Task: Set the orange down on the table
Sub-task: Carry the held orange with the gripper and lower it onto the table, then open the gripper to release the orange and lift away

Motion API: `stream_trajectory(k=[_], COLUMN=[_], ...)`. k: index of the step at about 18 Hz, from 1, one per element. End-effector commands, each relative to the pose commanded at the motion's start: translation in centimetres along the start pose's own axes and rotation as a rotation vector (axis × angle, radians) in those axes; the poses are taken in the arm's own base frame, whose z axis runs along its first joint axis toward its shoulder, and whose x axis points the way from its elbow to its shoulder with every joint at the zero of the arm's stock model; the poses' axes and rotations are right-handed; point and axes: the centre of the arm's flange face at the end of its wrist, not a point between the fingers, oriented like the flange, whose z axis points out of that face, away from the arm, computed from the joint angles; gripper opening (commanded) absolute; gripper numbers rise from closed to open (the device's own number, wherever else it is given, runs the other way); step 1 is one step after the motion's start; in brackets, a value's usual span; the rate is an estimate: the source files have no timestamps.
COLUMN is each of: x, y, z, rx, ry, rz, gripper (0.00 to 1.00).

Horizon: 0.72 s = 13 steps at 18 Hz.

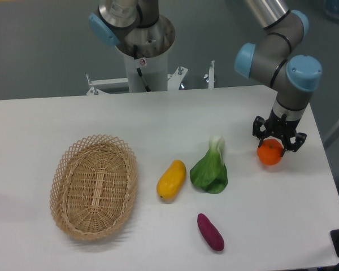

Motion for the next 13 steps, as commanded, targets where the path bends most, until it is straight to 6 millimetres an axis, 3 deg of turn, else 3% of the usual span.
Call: stream_trajectory(k=[2, 6, 9, 10, 13], x=[0.0, 0.0, 0.0, -0.2, -1.0], y=[0.0, 0.0, 0.0, -0.2, -0.8], z=[-0.1, -0.1, -0.1, -0.6, -2.4], rx=[0.0, 0.002, 0.002, 0.004, 0.01], ry=[-0.002, -0.003, -0.003, -0.011, -0.05], rz=[-0.003, -0.012, -0.013, -0.011, -0.003], gripper=[0.68, 0.89, 0.96, 1.0, 1.0])
